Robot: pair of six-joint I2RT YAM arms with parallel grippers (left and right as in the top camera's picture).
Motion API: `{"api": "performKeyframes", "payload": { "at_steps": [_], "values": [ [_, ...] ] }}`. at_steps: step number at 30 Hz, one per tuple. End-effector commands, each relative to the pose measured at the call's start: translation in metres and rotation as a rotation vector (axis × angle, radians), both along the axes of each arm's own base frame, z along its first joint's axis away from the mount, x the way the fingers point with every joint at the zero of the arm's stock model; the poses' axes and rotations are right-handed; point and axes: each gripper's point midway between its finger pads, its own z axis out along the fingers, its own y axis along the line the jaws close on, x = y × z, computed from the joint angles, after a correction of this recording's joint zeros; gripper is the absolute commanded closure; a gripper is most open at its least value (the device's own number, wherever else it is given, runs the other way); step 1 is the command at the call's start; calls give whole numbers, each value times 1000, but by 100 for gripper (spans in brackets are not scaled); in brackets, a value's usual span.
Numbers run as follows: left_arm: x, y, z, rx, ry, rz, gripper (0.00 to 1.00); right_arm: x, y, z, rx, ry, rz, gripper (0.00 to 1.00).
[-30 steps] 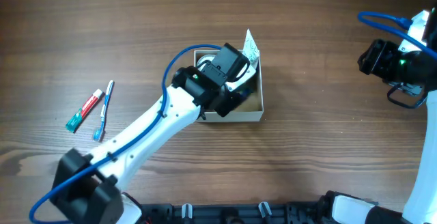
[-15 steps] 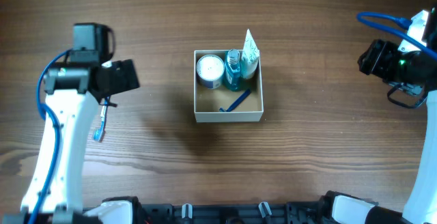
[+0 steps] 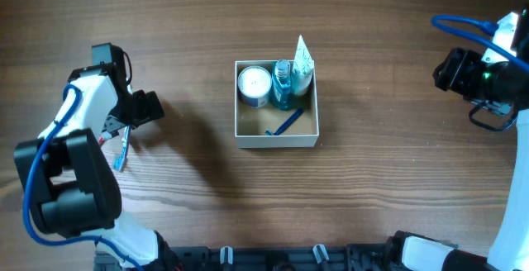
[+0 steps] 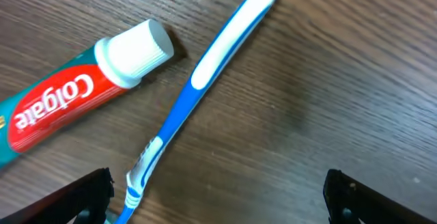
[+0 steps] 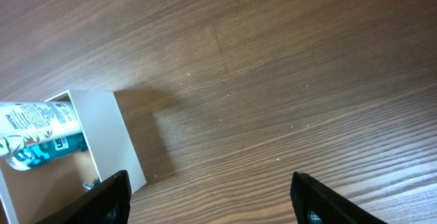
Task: Pack container
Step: 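Grasp the blue-white toothbrush with the left gripper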
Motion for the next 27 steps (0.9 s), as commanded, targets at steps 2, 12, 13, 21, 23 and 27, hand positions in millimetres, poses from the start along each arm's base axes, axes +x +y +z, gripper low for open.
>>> {"api": "performKeyframes", "payload": {
  "at_steps": [2,12,13,21,23,27],
  "values": [
    [-7,6,-18,-32,44,-8,0,1,2,-3,9,10,20,25],
    [-2,5,-24,-58,28,-26,53,1,2,-3,9,10,20,25],
    [-2,4,-24,-61,27,-26,57,1,2,-3,9,10,21,25],
    [-4,3,-24,-67,36,-25,83,1,2,-3,9,10,20,24],
    [-5,3,-24,-68,40,-25,86,1,2,-3,9,10,20,25],
    [-6,2,-24,-69,44,-26,93,0,2,-4,10,12,21,25]
  ]
}}
